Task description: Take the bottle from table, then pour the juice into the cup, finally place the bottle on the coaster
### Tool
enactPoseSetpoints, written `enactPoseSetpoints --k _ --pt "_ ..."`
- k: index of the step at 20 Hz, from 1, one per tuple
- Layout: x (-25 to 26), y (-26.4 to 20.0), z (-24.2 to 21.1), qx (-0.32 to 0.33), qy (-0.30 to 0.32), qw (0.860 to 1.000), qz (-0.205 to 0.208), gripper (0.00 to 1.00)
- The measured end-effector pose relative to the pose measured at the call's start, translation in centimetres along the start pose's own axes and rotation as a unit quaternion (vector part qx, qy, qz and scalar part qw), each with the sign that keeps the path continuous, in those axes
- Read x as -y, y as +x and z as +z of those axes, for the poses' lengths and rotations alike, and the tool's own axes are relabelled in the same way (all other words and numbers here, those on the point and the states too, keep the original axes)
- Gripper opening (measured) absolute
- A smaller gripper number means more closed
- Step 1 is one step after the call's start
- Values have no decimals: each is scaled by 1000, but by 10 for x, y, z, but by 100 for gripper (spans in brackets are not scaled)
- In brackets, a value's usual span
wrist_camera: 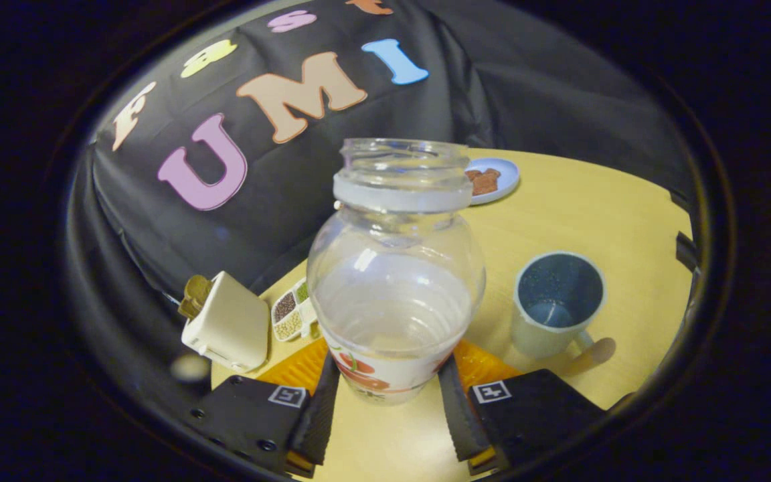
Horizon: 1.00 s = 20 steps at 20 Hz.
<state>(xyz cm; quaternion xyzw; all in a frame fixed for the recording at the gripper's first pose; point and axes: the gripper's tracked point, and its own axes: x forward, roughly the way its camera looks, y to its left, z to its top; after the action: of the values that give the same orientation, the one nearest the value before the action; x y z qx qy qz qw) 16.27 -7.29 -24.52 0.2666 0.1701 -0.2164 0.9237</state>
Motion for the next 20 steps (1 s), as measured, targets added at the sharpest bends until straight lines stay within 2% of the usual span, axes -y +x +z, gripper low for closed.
enactPoseSetpoints --k 6,13,20 --pt "-4 28 -13 5 -104 994 -44 75" --pt "-31 54 10 52 -173 983 -44 75" --pt "-37 71 13 81 -202 974 -62 75"
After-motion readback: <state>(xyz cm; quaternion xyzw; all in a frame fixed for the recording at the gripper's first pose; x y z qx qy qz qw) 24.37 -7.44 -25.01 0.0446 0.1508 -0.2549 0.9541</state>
